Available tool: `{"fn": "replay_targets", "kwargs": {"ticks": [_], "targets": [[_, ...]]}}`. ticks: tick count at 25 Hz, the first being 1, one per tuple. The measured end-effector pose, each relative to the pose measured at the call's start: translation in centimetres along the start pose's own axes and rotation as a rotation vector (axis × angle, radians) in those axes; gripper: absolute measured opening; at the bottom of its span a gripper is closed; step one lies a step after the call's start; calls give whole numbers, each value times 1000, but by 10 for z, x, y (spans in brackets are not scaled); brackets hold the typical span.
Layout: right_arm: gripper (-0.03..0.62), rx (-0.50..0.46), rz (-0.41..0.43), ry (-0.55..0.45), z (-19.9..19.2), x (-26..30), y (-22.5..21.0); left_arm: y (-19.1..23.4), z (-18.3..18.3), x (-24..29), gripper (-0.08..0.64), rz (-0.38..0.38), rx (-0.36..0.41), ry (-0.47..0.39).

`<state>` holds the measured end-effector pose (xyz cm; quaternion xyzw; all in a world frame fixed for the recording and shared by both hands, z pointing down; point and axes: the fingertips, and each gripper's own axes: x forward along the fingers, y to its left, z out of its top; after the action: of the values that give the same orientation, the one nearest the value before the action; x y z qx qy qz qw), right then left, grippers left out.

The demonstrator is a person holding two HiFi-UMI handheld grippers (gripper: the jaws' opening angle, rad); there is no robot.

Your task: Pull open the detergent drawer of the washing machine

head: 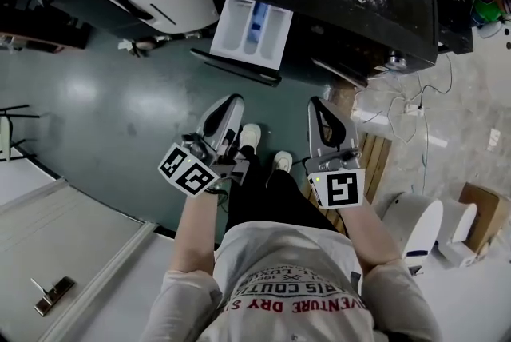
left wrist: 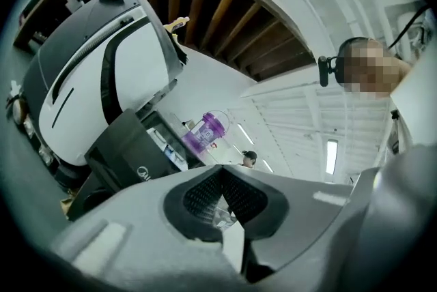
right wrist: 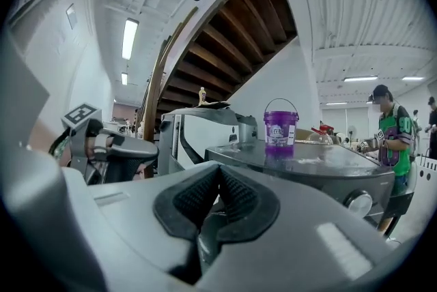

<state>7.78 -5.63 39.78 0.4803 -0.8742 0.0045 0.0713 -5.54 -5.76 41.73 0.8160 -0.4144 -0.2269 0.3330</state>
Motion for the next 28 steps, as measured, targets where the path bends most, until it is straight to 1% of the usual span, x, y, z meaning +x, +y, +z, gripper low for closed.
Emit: {"fn": "replay_targets", "kwargs": {"ticks": [2,7,9,11,14,17,19,25,28], "targets": [[0,11,4,-10,15,-2,0,-16,10,1,0,-9,68,28],[0,-9,-16,-37,48,-14,-9,-65,25,2,0,-79,298,143],[0,-13,-29,-49,62,-19,-15,-80,31,3,0,-82,382,181],[0,-16,-48,-59,76,-25,-22,-94,41,7,0,-70,458,194],[0,-26,-76,-81,97,-31,-33,-112,61,15,0,-43,568,183],[0,-11,-99,-101,113,-36,-42,-127,73,22,0,-28,679,179],[0,-7,-112,-106,122,-40,-48,-135,80,28,0,-32,734,183],[0,-32,-136,-100,144,-39,-60,-151,105,50,0,-34,859,183],[0,-43,-136,-79,144,-37,-63,-155,113,62,0,-54,900,180]]}}
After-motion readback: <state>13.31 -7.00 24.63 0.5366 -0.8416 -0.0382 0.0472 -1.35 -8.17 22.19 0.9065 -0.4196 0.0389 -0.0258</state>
